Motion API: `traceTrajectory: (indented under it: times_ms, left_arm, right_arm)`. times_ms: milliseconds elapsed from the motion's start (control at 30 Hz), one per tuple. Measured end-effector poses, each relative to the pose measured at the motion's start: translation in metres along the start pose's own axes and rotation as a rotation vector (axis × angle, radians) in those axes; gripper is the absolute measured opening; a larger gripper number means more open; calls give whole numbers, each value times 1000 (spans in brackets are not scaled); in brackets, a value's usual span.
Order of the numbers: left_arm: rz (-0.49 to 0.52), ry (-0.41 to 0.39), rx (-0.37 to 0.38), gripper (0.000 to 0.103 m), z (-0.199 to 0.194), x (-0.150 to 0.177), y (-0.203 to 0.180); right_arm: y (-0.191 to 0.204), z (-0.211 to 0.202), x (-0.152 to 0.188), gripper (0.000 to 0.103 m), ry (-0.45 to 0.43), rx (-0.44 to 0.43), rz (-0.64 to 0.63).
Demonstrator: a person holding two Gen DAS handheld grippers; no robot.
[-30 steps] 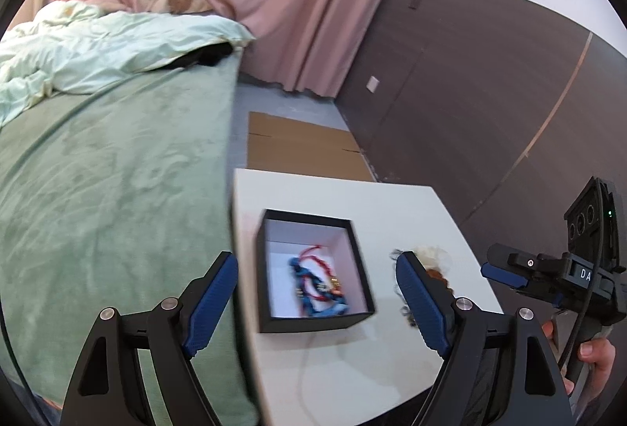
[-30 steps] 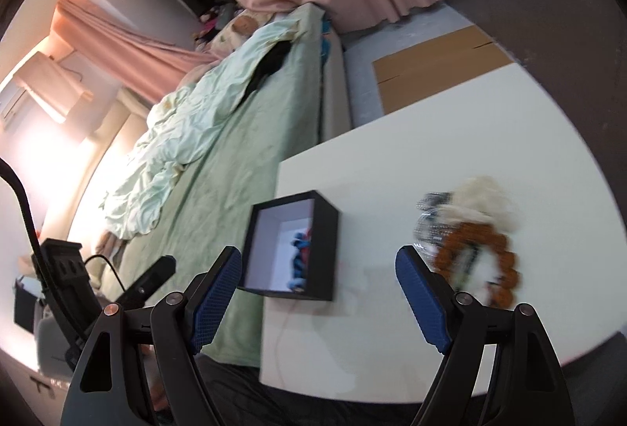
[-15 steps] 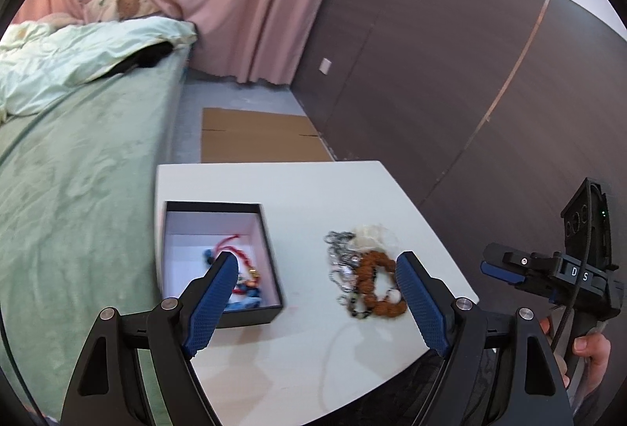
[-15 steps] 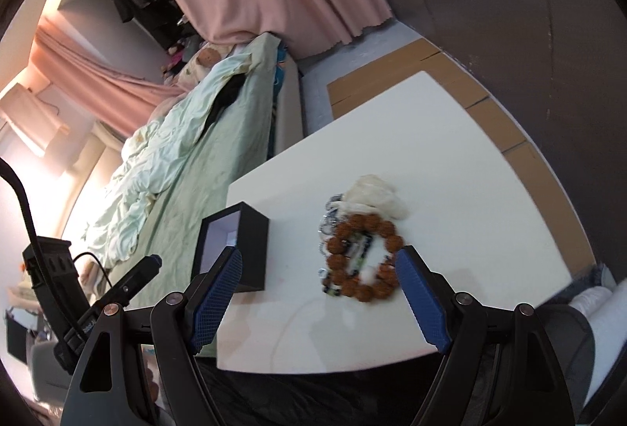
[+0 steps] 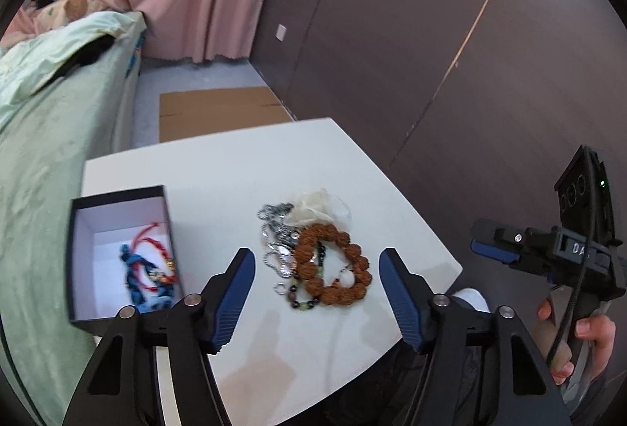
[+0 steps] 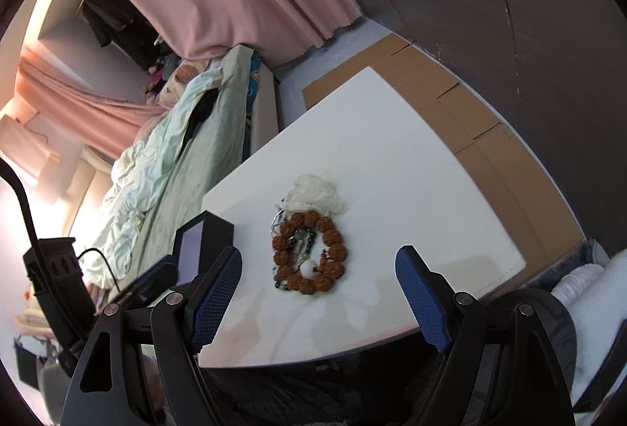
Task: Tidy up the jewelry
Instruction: 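Move the left tool to the brown bead bracelet and grasp it, then lift the brown bead bracelet into the box with the left tool while the right tool grasps the white cloth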
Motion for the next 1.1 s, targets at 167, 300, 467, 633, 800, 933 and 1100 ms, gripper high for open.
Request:
traceTrajectory:
  times_ms: [167, 300, 467, 633, 800, 933, 1100]
  left_arm:
    - [16, 43, 21, 59, 24, 1, -8]
    - [21, 92, 21, 53, 44, 7, -7]
    - [10, 144, 7, 48, 68, 15, -2]
    - [4, 182, -3, 40, 89, 20, 2]
    - [23, 224, -34, 23, 105, 23, 6]
    - [23, 195, -27, 20, 93, 17, 6]
    - [15, 156, 6, 20, 75, 7, 2]
  right_arm:
    - [-10, 1, -4, 81, -1, 1, 23]
    - [-18, 6, -6, 81, 14, 6, 40]
    - [-24, 12, -7, 81, 29, 16, 44]
    - [-24, 18, -8, 81, 42, 14, 44]
    - [-14, 32, -14, 81, 60, 3, 22]
    - [-3, 48, -16, 81, 92, -27, 10]
    - [4, 69, -20, 81, 118, -49, 15]
Point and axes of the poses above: each gripper's, at about its wrist camera, not at the fingertips, and z roughly the way its jaws point, y to its left, x to its underside, the point moved 7 cm from there along z, roughly the way its jaws point, and after that the axes turned 12 degrees about z, right-handed, at the moved point
